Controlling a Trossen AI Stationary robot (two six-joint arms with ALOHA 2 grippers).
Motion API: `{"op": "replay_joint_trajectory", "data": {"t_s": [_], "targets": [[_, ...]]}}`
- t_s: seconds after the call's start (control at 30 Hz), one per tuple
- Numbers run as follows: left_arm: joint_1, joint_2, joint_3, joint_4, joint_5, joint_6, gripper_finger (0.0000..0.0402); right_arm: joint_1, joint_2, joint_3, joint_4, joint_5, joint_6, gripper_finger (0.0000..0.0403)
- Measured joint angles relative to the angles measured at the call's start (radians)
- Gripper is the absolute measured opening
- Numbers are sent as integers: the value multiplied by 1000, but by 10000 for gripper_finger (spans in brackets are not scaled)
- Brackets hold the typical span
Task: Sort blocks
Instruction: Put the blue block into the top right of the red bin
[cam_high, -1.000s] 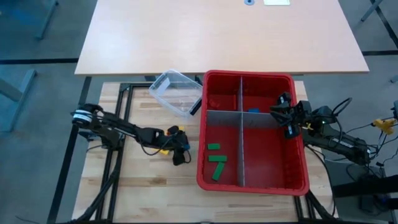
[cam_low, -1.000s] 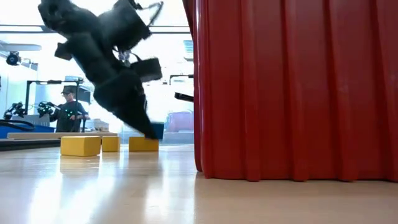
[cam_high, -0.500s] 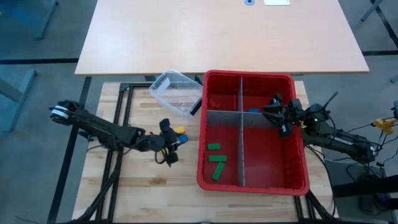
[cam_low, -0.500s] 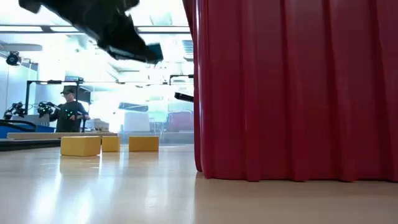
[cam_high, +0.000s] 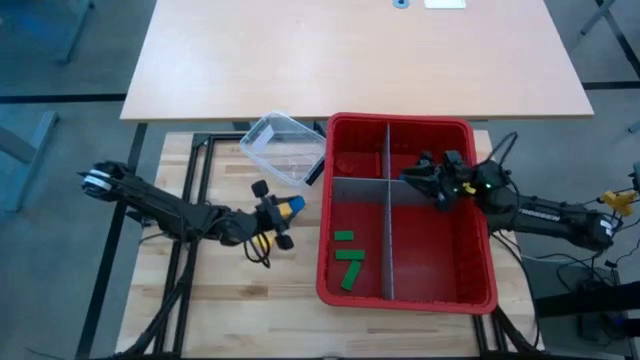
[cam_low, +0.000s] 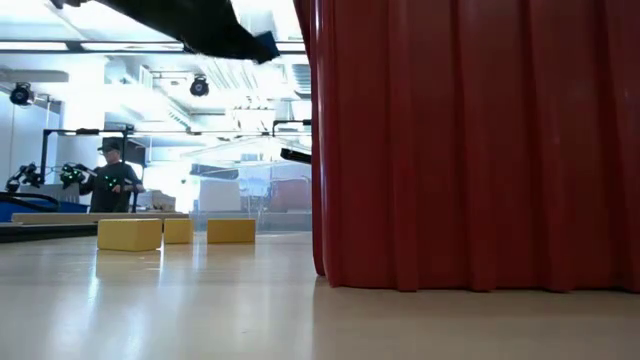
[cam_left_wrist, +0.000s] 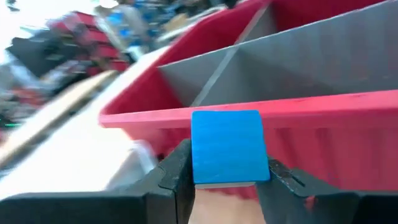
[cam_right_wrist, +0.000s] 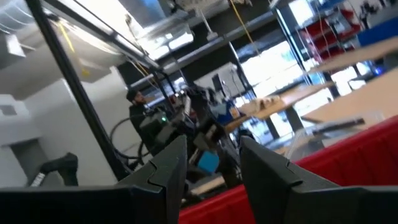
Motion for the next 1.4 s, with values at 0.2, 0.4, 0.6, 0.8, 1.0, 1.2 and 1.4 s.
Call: {"op": "replay_joint_trajectory", "data": {"t_s": [0.2,0.4,0.6,0.8,1.0,1.2,1.4], "targets": [[2,59,55,-8,-147,119,107,17,148,112,-23,0,-54,141],[10,141,229,-172,-177,185,107,29,317,241,-131,1,-157,148],[16,216,377,-311,-177,213,107,29,449,309,-131,0,-178,153],[17,255,454,-311,-175,271,107,63,534,374,-130,-4,-184,158],[35,274,510,-315,-174,310,107,105,608,444,-129,-4,-194,158],[57,282,537,-347,-145,310,107,137,669,497,-129,-4,-196,165],[74,284,537,-353,-126,305,107,163,718,543,-126,-4,-203,168]]}}
